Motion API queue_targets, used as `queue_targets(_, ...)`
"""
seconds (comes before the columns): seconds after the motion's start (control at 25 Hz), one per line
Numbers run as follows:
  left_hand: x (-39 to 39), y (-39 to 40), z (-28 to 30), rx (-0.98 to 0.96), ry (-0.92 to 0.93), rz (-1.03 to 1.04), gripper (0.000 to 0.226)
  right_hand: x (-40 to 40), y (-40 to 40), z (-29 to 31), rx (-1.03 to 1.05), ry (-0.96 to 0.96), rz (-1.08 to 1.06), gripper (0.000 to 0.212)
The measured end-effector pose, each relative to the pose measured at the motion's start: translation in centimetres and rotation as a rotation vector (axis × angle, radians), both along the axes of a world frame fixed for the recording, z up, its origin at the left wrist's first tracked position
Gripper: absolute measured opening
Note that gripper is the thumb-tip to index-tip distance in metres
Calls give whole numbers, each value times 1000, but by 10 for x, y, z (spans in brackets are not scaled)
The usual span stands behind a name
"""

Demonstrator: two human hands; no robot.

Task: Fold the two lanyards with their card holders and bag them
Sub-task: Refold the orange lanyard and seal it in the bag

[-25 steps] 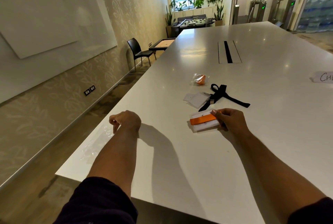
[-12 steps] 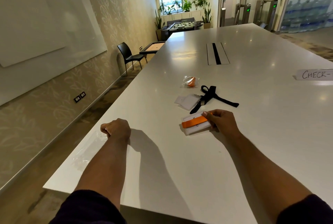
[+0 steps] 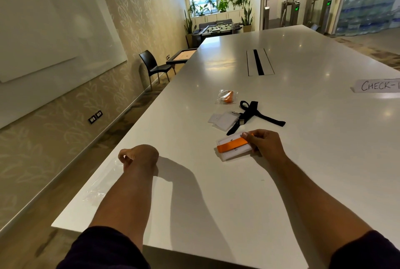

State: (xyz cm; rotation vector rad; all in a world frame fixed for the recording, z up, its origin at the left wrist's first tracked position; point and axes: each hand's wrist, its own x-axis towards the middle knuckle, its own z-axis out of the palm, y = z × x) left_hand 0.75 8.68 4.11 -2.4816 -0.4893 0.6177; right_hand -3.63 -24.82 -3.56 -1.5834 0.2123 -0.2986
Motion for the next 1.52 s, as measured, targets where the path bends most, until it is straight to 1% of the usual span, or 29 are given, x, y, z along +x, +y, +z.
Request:
queue_targets(0.16, 1, 1, -6, -49, -119, -48, 23, -1, 0, 2, -10, -4, 2, 26)
queue_targets(0.24, 0, 3, -7, -55, -146, -60, 21, -1, -1, 1, -12, -6, 7, 26)
queue_targets(0.36, -1, 6, -7, -32, -87, -75, 20, 0, -1, -1, -9, -6, 3, 25)
queue_targets(0.48, -5, 5, 6, -2, 31, -50, 28, 1, -2, -3, -1, -8, 3, 24)
queue_targets(0.56, -7, 3, 13, 0, 70, -20, 31, 1, -2, -4, 26, -13, 6, 22)
queue_targets(0.64, -7, 4, 12, -34, 53, -24, 35, 1, -1, -6, 56, -14, 1, 20)
queue_targets(0.76, -9, 7, 2, -109, -58, -100, 40, 2, -1, -5, 49, -13, -13, 21)
queue_targets(0.84, -10, 6, 0, -135, -94, -109, 38, 1, -1, -5, 34, -22, -17, 22)
queue_targets(0.92, -10, 4, 3, -140, -82, -90, 34, 1, -2, -4, 23, -27, -17, 21)
queue_targets(1.0, -7, 2, 5, -120, -57, -56, 28, 0, -2, -4, 31, -28, -10, 19)
queue_targets(1.08, -4, -1, 7, -44, -28, -23, 20, 0, -1, -4, 48, -35, -2, 18)
queue_targets(1.16, 2, -7, 10, 94, -3, -48, 14, -1, 0, -3, 61, -43, 0, 16)
queue_targets(1.24, 8, -17, 14, 162, -53, -125, 16, -1, 0, -3, 100, -53, 3, 15)
queue_targets(1.32, 13, -30, 19, 125, -155, -228, 14, -1, 0, -2, 95, -47, -5, 15)
queue_targets(1.4, 20, -43, 25, 10, -244, -343, 16, -1, -1, -2, 56, -37, -16, 15)
queue_targets(1.44, 25, -49, 27, -95, -276, -376, 15, -1, -1, -3, 44, -36, -24, 16)
queue_targets(1.52, 36, -60, 33, -447, -275, -335, 13, -1, -2, -2, 32, -40, -46, 17)
